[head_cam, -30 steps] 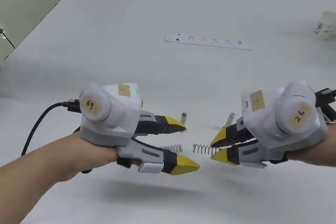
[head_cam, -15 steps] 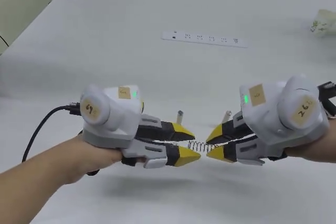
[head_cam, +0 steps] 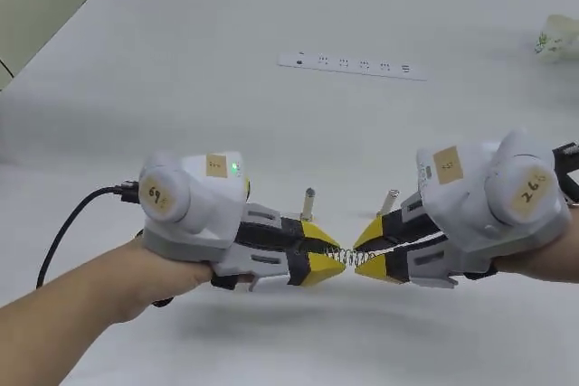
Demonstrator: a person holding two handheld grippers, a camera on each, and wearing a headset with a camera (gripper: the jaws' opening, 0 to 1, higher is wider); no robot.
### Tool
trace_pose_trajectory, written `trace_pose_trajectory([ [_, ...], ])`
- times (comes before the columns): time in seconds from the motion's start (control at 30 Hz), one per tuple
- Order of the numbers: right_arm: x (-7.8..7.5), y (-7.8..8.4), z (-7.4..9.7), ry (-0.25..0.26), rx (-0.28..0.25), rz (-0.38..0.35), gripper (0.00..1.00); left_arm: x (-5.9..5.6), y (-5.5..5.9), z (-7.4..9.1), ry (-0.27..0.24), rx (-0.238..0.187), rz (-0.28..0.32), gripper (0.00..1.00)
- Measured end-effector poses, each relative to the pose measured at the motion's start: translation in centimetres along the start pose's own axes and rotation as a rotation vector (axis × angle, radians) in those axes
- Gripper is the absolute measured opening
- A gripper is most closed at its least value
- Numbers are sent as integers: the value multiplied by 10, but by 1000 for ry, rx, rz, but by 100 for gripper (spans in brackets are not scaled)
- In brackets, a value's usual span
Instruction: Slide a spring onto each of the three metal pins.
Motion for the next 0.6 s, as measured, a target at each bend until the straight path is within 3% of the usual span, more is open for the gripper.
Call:
trace_pose_trajectory([
  [0.37, 5, 2, 2, -3, -31, -23, 9, -5, -1, 1, 23, 2, 0, 2],
  [0.47, 4, 7, 4, 0, -23, -41, 15, -5, -2, 2, 22, -4, 3, 2],
  [0.6, 4, 12, 8, 7, -42, -70, 13, -4, -3, 2, 23, -4, 7, 2],
])
Point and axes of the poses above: the centre of the closed fingertips' face, and the gripper's own axes: z roughly backward along the fingers, x roughly to its left, y roughly out of its underside, the point moved 5 cm from there along z, roughly backward along the fingers, and after that the axes turned 7 degrees about z, right-handed, at the moved point
